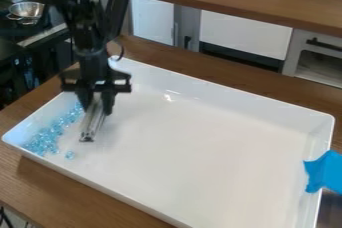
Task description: Sweep into pile
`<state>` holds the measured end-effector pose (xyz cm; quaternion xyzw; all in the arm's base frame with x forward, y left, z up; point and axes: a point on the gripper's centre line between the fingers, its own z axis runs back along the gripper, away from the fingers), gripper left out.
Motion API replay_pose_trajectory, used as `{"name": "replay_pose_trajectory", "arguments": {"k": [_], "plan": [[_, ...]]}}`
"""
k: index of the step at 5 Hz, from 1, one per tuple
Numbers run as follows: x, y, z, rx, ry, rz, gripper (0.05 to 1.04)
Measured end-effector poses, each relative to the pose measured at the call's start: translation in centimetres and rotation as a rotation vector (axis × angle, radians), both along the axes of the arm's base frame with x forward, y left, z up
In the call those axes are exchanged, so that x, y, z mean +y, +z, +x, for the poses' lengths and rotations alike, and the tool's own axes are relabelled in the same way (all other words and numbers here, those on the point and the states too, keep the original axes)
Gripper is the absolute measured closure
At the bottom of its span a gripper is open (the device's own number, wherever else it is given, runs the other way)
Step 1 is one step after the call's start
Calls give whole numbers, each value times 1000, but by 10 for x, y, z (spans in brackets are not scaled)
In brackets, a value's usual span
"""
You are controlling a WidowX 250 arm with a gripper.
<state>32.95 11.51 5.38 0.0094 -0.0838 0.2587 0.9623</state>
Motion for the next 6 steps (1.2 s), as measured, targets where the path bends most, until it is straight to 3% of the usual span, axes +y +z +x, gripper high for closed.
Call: {"name": "replay_pose_trajectory", "arguments": {"k": [1,2,3,4,5,6], "plan": [[-28,17,-10,3,-93,-54,699],[-37,1,-23,15,-168,-25,699],[-40,-20,-34,9,-236,41,699],[-34,-23,-31,-93,-283,132,699],[-29,-23,-22,-132,-277,165,699],[-18,-21,-21,-127,-266,191,699]]}}
